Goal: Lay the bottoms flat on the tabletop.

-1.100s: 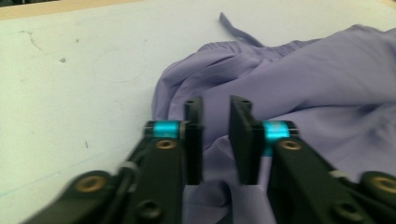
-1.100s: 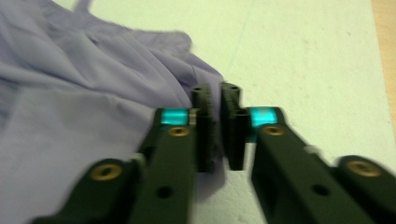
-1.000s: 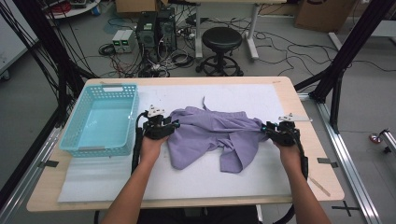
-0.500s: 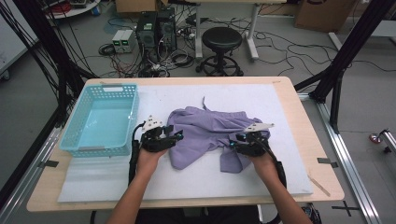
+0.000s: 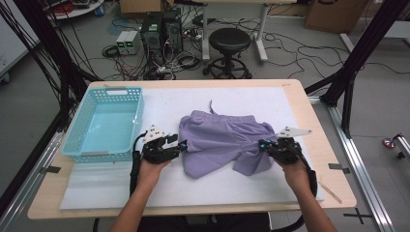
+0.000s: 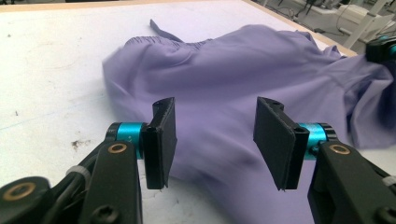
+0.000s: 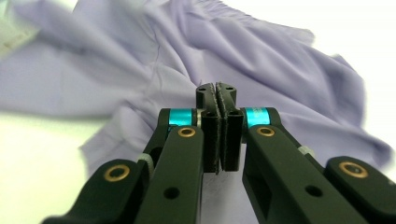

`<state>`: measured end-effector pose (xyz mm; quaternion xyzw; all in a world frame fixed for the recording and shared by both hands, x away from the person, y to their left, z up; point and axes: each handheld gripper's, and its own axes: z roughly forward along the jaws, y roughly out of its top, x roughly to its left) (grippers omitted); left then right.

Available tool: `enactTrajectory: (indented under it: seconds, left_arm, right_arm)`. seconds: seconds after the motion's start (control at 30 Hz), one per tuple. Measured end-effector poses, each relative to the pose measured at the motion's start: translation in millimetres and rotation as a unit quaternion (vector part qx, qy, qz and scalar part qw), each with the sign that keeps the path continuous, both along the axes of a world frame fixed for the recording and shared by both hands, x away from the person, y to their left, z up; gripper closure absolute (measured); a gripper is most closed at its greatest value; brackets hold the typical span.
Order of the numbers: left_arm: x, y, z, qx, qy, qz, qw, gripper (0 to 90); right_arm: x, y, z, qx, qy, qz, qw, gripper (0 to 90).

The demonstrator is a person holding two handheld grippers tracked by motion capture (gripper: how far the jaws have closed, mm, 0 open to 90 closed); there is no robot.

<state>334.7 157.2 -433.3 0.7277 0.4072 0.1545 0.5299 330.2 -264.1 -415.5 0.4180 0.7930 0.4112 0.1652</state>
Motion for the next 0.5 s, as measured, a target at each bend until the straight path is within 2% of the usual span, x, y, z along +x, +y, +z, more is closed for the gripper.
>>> enactTrajectory:
  seconds: [0.03,0.07,0.1,0.17,0.27,0.3,0.43,0.47,0.5]
  left_arm:
    - [-1.0,-1.6,-1.6,0.003,0.0,-0.004,1.0,49.2]
    - [-1.0,-1.6,-1.6,0.003,0.0,-0.004,1.0,49.1]
    - [-1.9,-3.6,-4.1,0.008,0.003,-0.007,0.9999,49.2]
    - [-2.0,-6.0,-7.3,0.012,0.009,-0.013,0.9998,49.1]
    - [-3.2,-11.6,-9.9,0.015,0.016,-0.023,0.9995,48.2]
    - [-3.2,-11.6,-9.9,0.015,0.016,-0.023,0.9995,48.1]
    - [-5.9,-18.5,-10.4,0.03,0.016,-0.037,0.9987,47.2]
    - [-6.4,-19.5,-10.6,0.032,0.017,-0.04,0.9985,47.2]
    - [-6.9,-21.0,-11.0,0.033,0.018,-0.044,0.9984,46.5]
  right_arm:
    - [-5.9,-12.3,-0.9,-0.002,0.002,-0.009,1.0,88.9]
    - [-5.9,-12.3,-0.9,-0.002,0.002,-0.009,1.0,88.9]
    - [-10.7,-21.9,-3.9,-0.007,0.005,-0.021,0.9997,88.9]
    - [-13.4,-30.2,-5.7,0.0,0.008,-0.036,0.9993,88.2]
    - [-16.6,-41.2,-4.0,-0.005,0.003,-0.067,0.9977,85.7]
    - [-16.6,-41.2,-4.0,-0.005,0.003,-0.067,0.9977,85.7]
    - [-25.0,-64.6,-2.1,-0.047,0.01,-0.115,0.9923,88.5]
    - [-25.0,-64.6,-2.1,-0.047,0.01,-0.115,0.9923,88.5]
    - [-30.4,-76.1,0.1,-0.043,0.011,-0.135,0.9898,87.8]
